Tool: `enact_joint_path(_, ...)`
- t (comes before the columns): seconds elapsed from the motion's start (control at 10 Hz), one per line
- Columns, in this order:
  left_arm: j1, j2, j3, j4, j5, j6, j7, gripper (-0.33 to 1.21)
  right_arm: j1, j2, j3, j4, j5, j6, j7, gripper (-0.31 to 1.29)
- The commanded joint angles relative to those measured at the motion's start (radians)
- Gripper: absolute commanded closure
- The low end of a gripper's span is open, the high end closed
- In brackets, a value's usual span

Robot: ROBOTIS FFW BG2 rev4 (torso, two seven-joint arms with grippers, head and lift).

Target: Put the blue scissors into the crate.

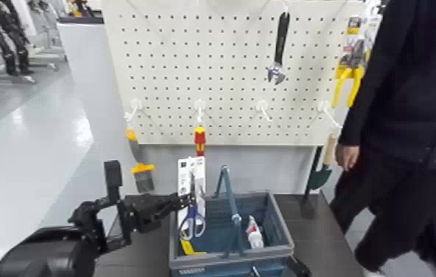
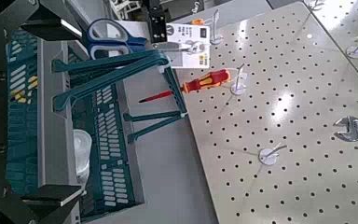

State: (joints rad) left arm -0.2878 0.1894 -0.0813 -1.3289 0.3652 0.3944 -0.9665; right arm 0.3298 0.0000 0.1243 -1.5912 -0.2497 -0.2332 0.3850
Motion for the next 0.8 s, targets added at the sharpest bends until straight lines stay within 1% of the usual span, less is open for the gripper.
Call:
enact_joint_path(0.1, -0.005, -0.005, -0.006, 0.039, -0.014, -0.02, 0.0, 1.17, 0.0, 0.008, 0.002, 0.0, 0.0, 0.0, 0.002, 0.14)
enact_joint_path(0.3, -0.013, -0.007, -0.021, 0.073, -0.017, -0.04, 0.006, 1.17, -0.001, 0.008, 0.003, 0.004, 0.0, 0.0, 0.005, 0.14)
enact_joint_path(0.4, -0.013, -0.007, -0.025, 0.073, -0.028, -0.032, 0.008, 0.88, -0.001, 0.008, 0.003, 0.004, 0.0, 0.0, 0.005, 0.14)
enact_joint_path(0.5, -0.013, -0.005, -0.023, 0.07, -0.032, -0.04, 0.009, 0.18, -0.001, 0.008, 0.003, 0.004, 0.0, 0.0, 0.005, 0.14)
enact_joint_path(0.6, -0.013, -0.004, -0.028, 0.062, -0.042, -0.037, 0.011, -0.09, -0.001, 0.008, 0.003, 0.002, 0.0, 0.0, 0.005, 0.14)
enact_joint_path(0.7, -0.011, -0.004, -0.026, 0.057, -0.043, -0.043, 0.011, -0.01, -0.001, 0.008, 0.003, 0.002, 0.0, 0.0, 0.005, 0.14)
enact_joint_path(0.8, -0.01, -0.004, -0.025, 0.053, -0.043, -0.046, 0.014, -0.01, -0.001, 0.008, 0.002, 0.002, 0.0, -0.002, 0.005, 0.14)
